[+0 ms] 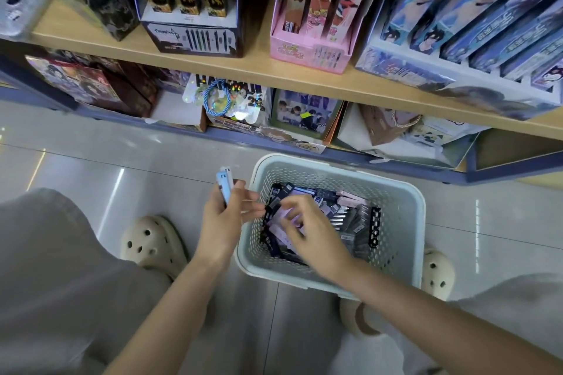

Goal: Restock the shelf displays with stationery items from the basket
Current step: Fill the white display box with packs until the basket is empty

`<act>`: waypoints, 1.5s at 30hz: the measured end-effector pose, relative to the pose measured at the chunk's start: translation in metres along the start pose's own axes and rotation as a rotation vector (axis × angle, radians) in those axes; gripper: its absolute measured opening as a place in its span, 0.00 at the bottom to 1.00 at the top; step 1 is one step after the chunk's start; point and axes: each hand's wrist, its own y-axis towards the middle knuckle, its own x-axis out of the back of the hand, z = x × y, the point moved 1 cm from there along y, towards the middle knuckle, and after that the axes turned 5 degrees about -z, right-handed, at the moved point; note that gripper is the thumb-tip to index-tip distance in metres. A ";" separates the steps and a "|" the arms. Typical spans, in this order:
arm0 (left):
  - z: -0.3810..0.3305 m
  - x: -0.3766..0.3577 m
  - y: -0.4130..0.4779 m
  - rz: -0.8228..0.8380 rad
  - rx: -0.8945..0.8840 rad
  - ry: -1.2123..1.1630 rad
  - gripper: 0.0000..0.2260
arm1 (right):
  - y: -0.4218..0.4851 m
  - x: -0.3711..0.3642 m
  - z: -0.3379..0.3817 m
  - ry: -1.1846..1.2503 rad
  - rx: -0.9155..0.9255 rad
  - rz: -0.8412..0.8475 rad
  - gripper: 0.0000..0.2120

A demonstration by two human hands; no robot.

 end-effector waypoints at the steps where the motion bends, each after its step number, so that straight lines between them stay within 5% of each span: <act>1: -0.001 0.004 0.001 -0.002 0.006 -0.005 0.07 | 0.007 0.000 -0.017 -0.045 -0.066 0.000 0.15; 7: 0.007 0.011 0.005 -0.025 -0.035 0.148 0.10 | 0.038 -0.023 -0.086 -0.092 -0.363 0.186 0.29; 13: 0.018 0.013 0.007 -0.037 0.027 0.200 0.07 | 0.052 -0.050 -0.082 -0.025 -0.456 0.008 0.15; 20: 0.017 0.012 0.010 0.044 0.016 0.180 0.05 | 0.043 -0.021 -0.045 0.032 -0.246 -0.113 0.08; 25: 0.009 0.005 0.009 0.270 -0.043 0.400 0.08 | 0.038 0.009 0.008 0.475 -0.182 0.055 0.04; 28: 0.005 -0.001 0.004 0.358 0.025 0.324 0.06 | 0.043 0.016 0.024 0.585 -0.161 0.068 0.04; 33: 0.003 0.006 0.007 0.276 0.041 0.282 0.05 | 0.044 0.009 -0.018 0.287 -0.177 -0.002 0.08; 38: 0.007 0.016 0.010 0.214 0.077 0.197 0.04 | 0.018 -0.020 -0.087 -0.121 -0.311 0.402 0.13; 45: 0.010 0.019 0.009 0.198 0.068 0.191 0.04 | 0.005 -0.019 -0.100 -0.282 -0.344 0.517 0.24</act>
